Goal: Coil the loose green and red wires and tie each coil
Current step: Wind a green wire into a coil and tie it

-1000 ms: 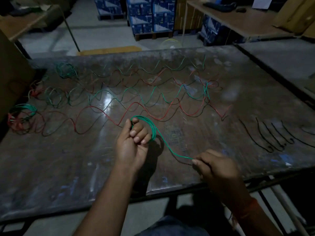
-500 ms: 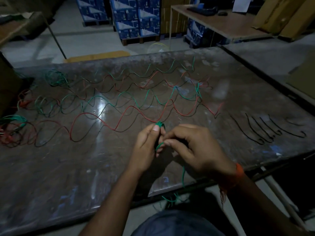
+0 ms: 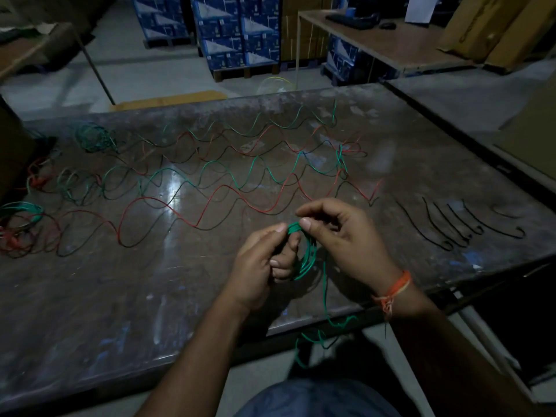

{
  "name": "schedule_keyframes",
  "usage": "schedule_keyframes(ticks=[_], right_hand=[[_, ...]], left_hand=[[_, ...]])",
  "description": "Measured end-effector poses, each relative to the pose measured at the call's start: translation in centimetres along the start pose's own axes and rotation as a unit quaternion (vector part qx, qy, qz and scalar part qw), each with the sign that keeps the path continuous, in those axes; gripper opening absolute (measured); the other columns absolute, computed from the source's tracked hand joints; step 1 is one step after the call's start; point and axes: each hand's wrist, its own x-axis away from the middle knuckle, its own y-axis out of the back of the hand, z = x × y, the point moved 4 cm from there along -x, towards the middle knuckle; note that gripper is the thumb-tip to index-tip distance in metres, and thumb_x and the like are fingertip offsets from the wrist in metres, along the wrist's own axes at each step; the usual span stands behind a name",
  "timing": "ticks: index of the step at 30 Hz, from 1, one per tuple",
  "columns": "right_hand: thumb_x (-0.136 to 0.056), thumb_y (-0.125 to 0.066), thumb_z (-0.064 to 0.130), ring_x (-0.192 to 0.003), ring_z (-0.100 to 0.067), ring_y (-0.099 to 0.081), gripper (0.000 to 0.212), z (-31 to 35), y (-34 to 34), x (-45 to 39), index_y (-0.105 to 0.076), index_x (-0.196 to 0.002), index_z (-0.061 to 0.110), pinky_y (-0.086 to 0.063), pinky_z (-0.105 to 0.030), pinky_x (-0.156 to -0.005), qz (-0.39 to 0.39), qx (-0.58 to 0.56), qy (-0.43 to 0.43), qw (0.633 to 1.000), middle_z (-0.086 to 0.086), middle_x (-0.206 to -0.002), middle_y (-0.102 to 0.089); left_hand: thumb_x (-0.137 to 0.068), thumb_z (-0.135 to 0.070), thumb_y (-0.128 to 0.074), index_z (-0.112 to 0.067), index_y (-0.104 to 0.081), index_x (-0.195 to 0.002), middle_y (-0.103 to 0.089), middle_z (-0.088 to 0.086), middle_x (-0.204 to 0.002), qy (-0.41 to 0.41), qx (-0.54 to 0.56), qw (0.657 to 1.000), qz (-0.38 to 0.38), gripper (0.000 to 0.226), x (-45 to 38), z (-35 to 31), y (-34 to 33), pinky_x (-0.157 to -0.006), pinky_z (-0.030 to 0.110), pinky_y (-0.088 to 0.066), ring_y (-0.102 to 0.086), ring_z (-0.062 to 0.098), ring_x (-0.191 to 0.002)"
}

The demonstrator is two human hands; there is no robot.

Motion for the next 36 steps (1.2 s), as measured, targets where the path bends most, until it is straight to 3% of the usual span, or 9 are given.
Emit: schedule_keyframes(ticks=[2,5,9,15,20,24,29,33,36], right_hand=[[-0.1,-0.057,0.03,-0.092,-0.016,-0.065,0.02,-1.0,0.2,0.4,-0.073,-0.1,0.018,-0.054,-0.041,-0.082,0.011,0.053,0.014,0.998,0.0,-0.093,-0.068],[-0.104,-0.046,0.042,-0.088,-0.026,-0.066,0.036,-2.5,0.4,1.2,-0.069,-0.099,0.015,-0.051,-0.055,-0.082,0.069,0.012,-0.035,0.997,-0.004,-0.09,-0.07],[-0.104,-0.044,0.04,-0.073,-0.009,-0.056,0.033,-3.2,1.0,2.5,-0.063,-0.088,0.019,-0.047,-0.042,-0.071,0.097,0.007,-0.043,0.994,0.005,-0.075,-0.06],[-0.105,-0.043,0.036,-0.064,-0.002,-0.045,0.034,-3.3,3.4,3.6,-0.054,-0.079,0.018,-0.039,-0.03,-0.061,0.015,0.004,-0.018,1.0,0.0,-0.067,-0.05],[-0.104,-0.04,0.047,-0.061,-0.014,-0.054,0.036,-5.4,5.0,5.5,-0.06,-0.083,0.026,-0.046,-0.031,-0.057,0.073,-0.12,-0.1,0.985,-0.002,-0.067,-0.057],[-0.091,-0.059,0.035,-0.063,-0.016,-0.052,0.01,-9.1,5.7,8.4,-0.06,-0.091,0.026,-0.043,-0.03,-0.062,0.135,-0.144,-0.152,0.968,-0.002,-0.073,-0.059],[-0.083,-0.067,0.028,-0.063,-0.018,-0.053,0.01,-11.5,7.9,11.0,-0.064,-0.088,0.036,-0.045,-0.036,-0.063,0.048,-0.133,-0.17,0.975,0.003,-0.069,-0.055],[-0.089,-0.073,0.016,-0.059,-0.006,-0.053,0.013,-12.0,10.2,11.6,-0.067,-0.083,0.026,-0.047,-0.027,-0.06,0.008,-0.045,-0.135,0.99,0.001,-0.063,-0.06],[-0.091,-0.072,0.009,-0.059,-0.001,-0.053,0.015,-10.7,11.3,11.7,-0.068,-0.079,0.018,-0.042,-0.015,-0.058,-0.002,0.012,-0.082,0.997,0.01,-0.065,-0.062]], left_hand=[[-0.095,-0.031,-0.042,-0.009,-0.052,-0.081,-0.027,-0.009,-0.048,0.016,0.068,0.998,0.001,0.029,0.0,0.3,-0.5,-0.04,0.018,-0.01,-0.018,0.002,-0.038],[-0.099,-0.031,-0.041,-0.014,-0.055,-0.078,-0.032,-0.012,-0.045,0.018,0.152,0.988,0.005,0.031,-0.1,0.9,-1.4,-0.037,0.018,-0.01,-0.015,0.002,-0.037],[-0.102,-0.032,-0.036,-0.016,-0.055,-0.079,-0.036,-0.013,-0.045,0.016,0.232,0.973,0.0,0.033,-0.5,1.6,-2.6,-0.037,0.017,-0.012,-0.014,0.004,-0.037],[-0.104,-0.032,-0.034,-0.015,-0.052,-0.081,-0.039,-0.01,-0.046,0.027,0.299,0.954,0.013,0.033,-1.0,2.8,-5.7,-0.038,0.019,-0.02,-0.019,0.005,-0.036],[-0.104,-0.029,-0.035,-0.017,-0.051,-0.078,-0.036,-0.008,-0.043,0.001,0.316,0.948,-0.05,0.033,-0.9,4.6,-7.2,-0.037,0.018,-0.015,-0.018,0.005,-0.035],[-0.105,-0.03,-0.036,-0.018,-0.052,-0.074,-0.033,-0.007,-0.042,-0.039,0.314,0.94,-0.128,0.036,-0.1,5.2,-7.3,-0.039,0.019,-0.009,-0.025,0.005,-0.03],[-0.104,-0.034,-0.037,-0.021,-0.047,-0.067,-0.03,-0.007,-0.038,-0.066,0.279,0.936,-0.205,0.041,1.0,6.5,-8.2,-0.035,0.018,-0.01,-0.028,0.003,-0.027],[-0.104,-0.035,-0.039,-0.021,-0.044,-0.066,-0.029,-0.008,-0.039,-0.058,0.237,0.937,-0.25,0.04,1.6,7.7,-9.1,-0.037,0.019,-0.006,-0.026,0.003,-0.026],[-0.099,-0.036,-0.042,-0.02,-0.043,-0.074,-0.029,-0.01,-0.042,-0.049,0.186,0.945,-0.264,0.03,1.7,8.2,-9.8,-0.039,0.02,-0.006,-0.024,0.001,-0.029]])
